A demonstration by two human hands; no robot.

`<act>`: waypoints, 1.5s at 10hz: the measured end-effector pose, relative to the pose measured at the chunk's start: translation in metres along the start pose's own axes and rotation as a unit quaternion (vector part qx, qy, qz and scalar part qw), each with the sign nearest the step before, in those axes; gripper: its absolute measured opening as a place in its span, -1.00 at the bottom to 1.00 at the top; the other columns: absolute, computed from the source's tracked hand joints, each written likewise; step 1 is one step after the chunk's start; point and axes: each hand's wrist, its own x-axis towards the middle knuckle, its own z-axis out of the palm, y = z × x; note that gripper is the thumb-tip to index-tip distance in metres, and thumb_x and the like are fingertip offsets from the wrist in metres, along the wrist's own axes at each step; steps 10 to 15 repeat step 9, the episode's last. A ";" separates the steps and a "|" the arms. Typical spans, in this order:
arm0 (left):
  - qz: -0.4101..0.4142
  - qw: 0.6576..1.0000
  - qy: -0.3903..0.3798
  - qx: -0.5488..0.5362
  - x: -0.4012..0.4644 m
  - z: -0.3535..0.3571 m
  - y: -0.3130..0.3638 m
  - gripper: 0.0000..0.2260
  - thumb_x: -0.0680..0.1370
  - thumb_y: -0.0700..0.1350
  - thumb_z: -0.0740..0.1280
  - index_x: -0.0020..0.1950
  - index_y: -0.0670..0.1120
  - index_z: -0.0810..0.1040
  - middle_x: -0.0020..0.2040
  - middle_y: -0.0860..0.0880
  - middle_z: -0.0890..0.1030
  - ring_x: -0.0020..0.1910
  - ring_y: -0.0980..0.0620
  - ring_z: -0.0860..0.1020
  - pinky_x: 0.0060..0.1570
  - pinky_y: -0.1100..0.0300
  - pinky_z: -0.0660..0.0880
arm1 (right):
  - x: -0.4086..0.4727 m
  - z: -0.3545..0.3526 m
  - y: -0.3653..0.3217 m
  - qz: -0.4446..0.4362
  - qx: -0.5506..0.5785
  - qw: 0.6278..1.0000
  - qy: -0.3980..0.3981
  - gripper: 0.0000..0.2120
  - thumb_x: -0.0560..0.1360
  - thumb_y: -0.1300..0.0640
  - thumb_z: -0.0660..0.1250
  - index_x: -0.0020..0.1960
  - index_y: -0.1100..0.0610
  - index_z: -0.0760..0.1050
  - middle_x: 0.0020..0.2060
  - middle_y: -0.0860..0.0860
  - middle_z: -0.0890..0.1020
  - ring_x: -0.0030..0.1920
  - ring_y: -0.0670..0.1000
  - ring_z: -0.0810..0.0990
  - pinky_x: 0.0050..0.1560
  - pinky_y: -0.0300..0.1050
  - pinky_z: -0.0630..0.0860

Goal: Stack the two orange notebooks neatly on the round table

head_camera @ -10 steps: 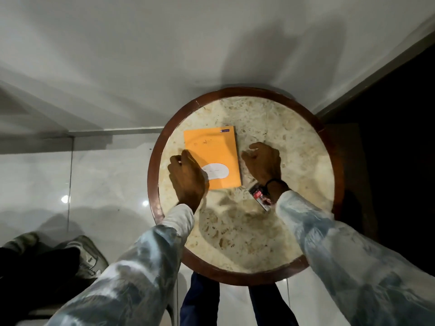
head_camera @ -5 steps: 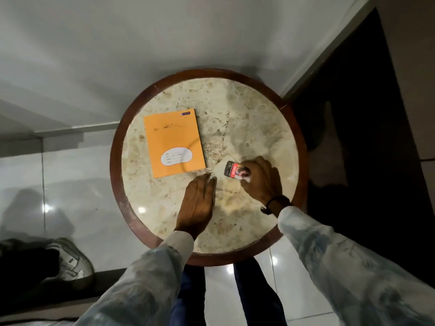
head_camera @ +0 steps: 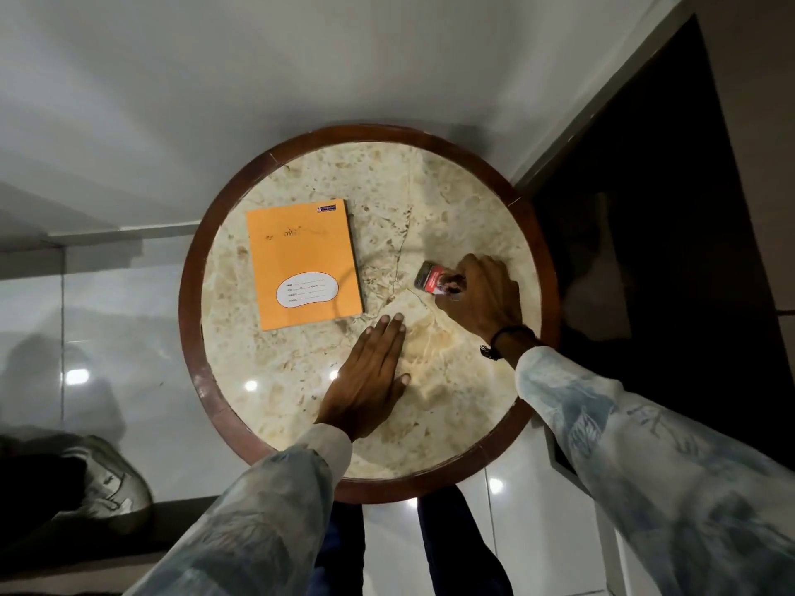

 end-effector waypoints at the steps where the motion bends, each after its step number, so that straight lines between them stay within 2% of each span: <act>1: 0.000 1.000 -0.007 0.006 0.001 0.004 -0.002 -0.36 0.71 0.11 0.02 0.68 -0.17 -0.10 0.72 -0.15 -0.06 0.72 -0.11 -0.08 0.70 -0.04 0.00 | 0.006 0.010 -0.007 0.091 0.071 0.993 0.029 -0.42 0.35 -0.23 0.48 0.07 0.22 0.48 -0.01 0.19 0.66 0.04 0.24 0.63 -0.04 0.13 0.62; 2: -0.005 1.000 -0.001 0.016 0.001 0.007 -0.002 -0.37 0.70 0.11 0.00 0.68 -0.18 -0.08 0.72 -0.16 -0.04 0.72 -0.11 -0.06 0.70 -0.06 0.05 | 0.013 0.019 -0.015 0.132 0.086 0.987 0.041 -0.33 0.36 -0.33 0.44 0.13 0.23 0.47 0.03 0.22 0.66 0.06 0.26 0.63 -0.04 0.10 0.59; 4: -0.005 1.000 0.006 0.023 0.001 0.009 -0.002 -0.37 0.70 0.12 0.02 0.68 -0.17 -0.04 0.72 -0.16 -0.02 0.72 -0.10 -0.04 0.70 -0.01 -0.04 | 0.028 0.026 -0.033 0.150 0.100 0.982 0.057 -0.27 0.33 -0.41 0.40 0.14 0.21 0.49 0.04 0.22 0.65 0.04 0.25 0.63 -0.07 0.05 0.56; 5: -0.003 1.000 0.007 0.023 0.002 0.009 -0.002 -0.37 0.70 0.12 0.03 0.68 -0.17 -0.03 0.72 -0.16 0.00 0.72 -0.10 -0.04 0.70 0.00 -0.07 | 0.032 0.027 -0.039 0.138 0.097 0.984 0.064 -0.28 0.33 -0.38 0.42 0.14 0.22 0.48 0.04 0.21 0.66 0.05 0.24 0.63 -0.12 0.01 0.51; 6: 0.000 1.000 0.003 0.023 0.002 0.008 -0.002 -0.37 0.70 0.12 0.03 0.68 -0.18 -0.02 0.72 -0.17 0.01 0.71 -0.11 -0.03 0.69 0.00 -0.07 | 0.033 0.025 -0.043 0.126 0.091 0.986 0.061 -0.28 0.34 -0.37 0.43 0.15 0.22 0.47 0.06 0.21 0.65 0.07 0.24 0.63 -0.08 0.03 0.54; 8: 0.006 1.000 0.010 0.024 0.002 0.008 -0.002 -0.36 0.70 0.13 0.02 0.68 -0.17 -0.04 0.72 -0.17 0.00 0.71 -0.11 -0.04 0.69 0.00 -0.07 | 0.033 0.026 -0.044 0.127 0.093 0.986 0.057 -0.25 0.33 -0.38 0.43 0.18 0.23 0.44 0.08 0.22 0.64 0.06 0.25 0.64 -0.06 0.05 0.57; 9: 0.006 1.000 0.020 0.020 0.002 0.010 -0.001 -0.37 0.71 0.13 0.01 0.68 -0.17 -0.05 0.72 -0.17 -0.01 0.71 -0.12 -0.04 0.70 -0.03 -0.01 | 0.034 0.025 -0.046 0.148 0.107 0.981 0.067 -0.20 0.30 -0.42 0.42 0.19 0.22 0.42 0.07 0.22 0.64 0.04 0.25 0.63 -0.05 0.07 0.57; 15: 0.006 1.000 0.020 0.020 0.002 0.010 -0.001 -0.37 0.71 0.13 0.01 0.68 -0.17 -0.05 0.72 -0.17 -0.01 0.71 -0.12 -0.04 0.70 -0.03 -0.01 | 0.034 0.025 -0.046 0.148 0.107 0.981 0.067 -0.20 0.30 -0.42 0.42 0.19 0.22 0.42 0.07 0.22 0.64 0.04 0.25 0.63 -0.05 0.07 0.57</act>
